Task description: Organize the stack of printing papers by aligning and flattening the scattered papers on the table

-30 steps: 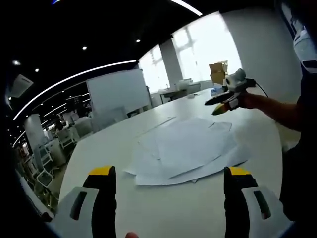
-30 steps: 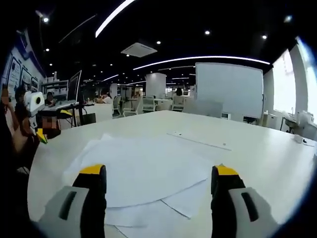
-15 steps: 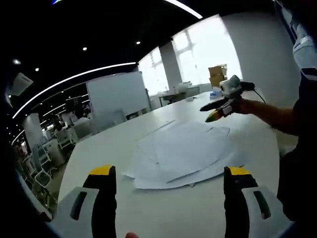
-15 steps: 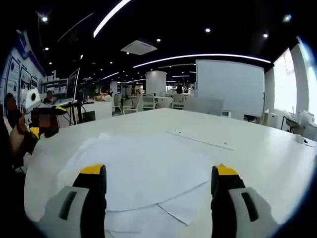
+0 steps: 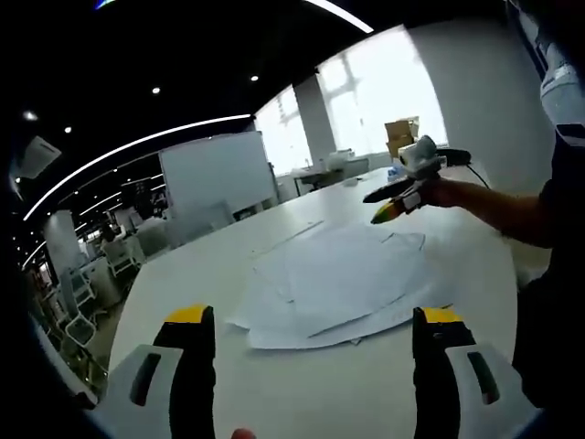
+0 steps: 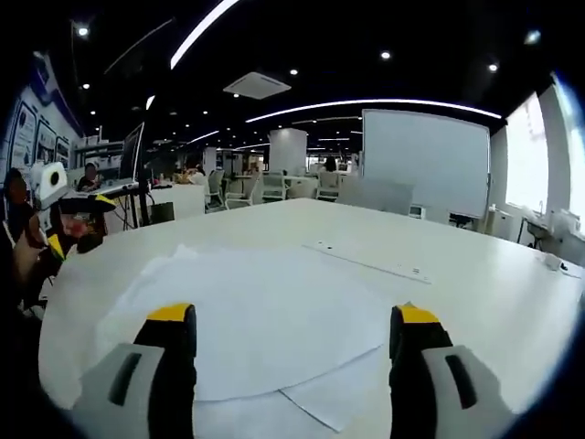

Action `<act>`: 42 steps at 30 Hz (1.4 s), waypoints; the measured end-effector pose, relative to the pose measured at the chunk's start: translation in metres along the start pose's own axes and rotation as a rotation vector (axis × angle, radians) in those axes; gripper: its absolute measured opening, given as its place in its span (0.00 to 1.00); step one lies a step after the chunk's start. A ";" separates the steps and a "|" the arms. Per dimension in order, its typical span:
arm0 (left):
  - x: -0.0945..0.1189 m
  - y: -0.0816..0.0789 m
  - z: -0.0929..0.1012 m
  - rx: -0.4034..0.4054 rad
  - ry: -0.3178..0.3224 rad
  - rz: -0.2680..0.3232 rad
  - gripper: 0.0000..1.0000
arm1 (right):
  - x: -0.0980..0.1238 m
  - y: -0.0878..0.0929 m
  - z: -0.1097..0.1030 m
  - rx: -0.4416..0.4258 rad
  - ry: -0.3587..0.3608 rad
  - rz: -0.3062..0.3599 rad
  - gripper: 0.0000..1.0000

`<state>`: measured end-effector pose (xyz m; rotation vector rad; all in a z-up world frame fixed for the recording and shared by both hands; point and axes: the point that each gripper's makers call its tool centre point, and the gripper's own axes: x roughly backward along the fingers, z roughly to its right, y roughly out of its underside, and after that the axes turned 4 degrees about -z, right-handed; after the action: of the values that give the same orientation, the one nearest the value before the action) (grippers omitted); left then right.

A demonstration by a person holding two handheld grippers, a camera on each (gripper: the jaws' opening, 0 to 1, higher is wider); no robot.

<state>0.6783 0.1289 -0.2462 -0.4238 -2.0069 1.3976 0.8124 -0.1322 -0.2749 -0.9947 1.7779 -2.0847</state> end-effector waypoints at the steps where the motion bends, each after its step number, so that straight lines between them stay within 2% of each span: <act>1: 0.000 0.000 0.000 0.002 0.002 0.001 0.92 | -0.001 0.000 0.002 0.001 0.003 -0.002 0.82; 7: -0.002 0.001 0.000 -0.002 0.001 -0.003 0.92 | -0.008 -0.002 0.004 -0.007 -0.004 0.013 0.82; 12: -0.002 -0.001 0.001 0.004 0.005 0.005 0.92 | -0.014 -0.001 0.008 -0.014 -0.004 -0.001 0.82; 22: -0.005 0.001 0.003 -0.002 0.010 0.002 0.92 | -0.028 -0.009 0.020 -0.026 0.000 0.003 0.82; 29: -0.007 0.003 0.003 0.002 0.010 -0.002 0.91 | -0.031 0.006 0.022 -0.045 0.004 -0.004 0.81; 35: -0.010 0.005 0.004 0.004 0.016 -0.009 0.91 | -0.040 0.017 0.032 -0.069 0.014 -0.007 0.80; 37: -0.011 0.006 0.004 0.004 0.018 -0.011 0.91 | -0.041 0.018 0.036 -0.046 0.034 -0.007 0.80; 42: -0.013 0.006 0.005 0.000 0.025 -0.015 0.91 | -0.045 0.017 0.038 -0.089 0.026 0.016 0.79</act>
<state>0.6834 0.1199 -0.2574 -0.4229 -1.9863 1.3770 0.8652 -0.1406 -0.3047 -0.9763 1.9004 -2.0339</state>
